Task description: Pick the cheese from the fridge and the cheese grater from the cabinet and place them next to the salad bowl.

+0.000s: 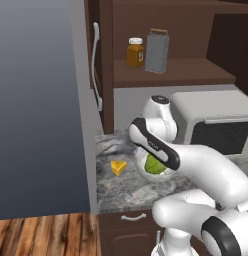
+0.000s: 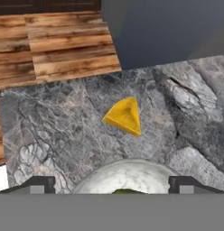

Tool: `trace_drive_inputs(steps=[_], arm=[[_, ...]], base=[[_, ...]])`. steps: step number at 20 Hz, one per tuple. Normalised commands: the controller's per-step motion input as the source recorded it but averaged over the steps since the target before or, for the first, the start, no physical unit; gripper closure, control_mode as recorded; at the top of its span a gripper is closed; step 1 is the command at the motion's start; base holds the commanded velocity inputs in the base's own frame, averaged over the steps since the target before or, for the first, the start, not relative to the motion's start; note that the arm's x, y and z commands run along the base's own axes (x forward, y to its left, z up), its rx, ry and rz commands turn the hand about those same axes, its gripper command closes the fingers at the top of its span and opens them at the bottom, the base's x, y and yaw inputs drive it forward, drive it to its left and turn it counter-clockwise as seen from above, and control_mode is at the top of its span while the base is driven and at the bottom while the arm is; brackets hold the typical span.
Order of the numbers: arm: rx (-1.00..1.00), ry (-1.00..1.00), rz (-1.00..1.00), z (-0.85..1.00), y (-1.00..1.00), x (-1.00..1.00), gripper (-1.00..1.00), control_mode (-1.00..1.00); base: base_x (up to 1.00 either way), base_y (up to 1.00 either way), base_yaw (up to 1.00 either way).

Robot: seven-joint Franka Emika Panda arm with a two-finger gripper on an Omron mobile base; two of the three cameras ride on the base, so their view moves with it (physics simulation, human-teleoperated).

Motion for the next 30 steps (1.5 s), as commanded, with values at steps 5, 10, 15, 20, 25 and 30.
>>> trace_drive_inputs(steps=[5,10,15,20,25,30], arm=[[0.14,-0.14,-0.31,0.57,-0.11,-0.31,-1.00,-1.00],[0.10,-0.04,-0.29,0.60,-0.20,-0.27,-1.00,-1.00],[0.01,0.03,-0.30,0.59,-0.21,-0.24,-1.00,-1.00],[0.03,0.00,-0.26,0.57,-0.20,-0.27,-1.00,-1.00],[0.12,0.00,-0.07,0.59,-0.28,-0.17,-1.00,-1.00],[0.16,0.04,-0.02,0.56,-0.38,-0.14,-1.00,-1.00]], base=[[0.00,0.00,0.00],[0.00,0.00,0.00],[0.00,0.00,0.00],[0.00,0.00,0.00],[0.00,0.00,0.00],[0.00,0.00,0.00]])
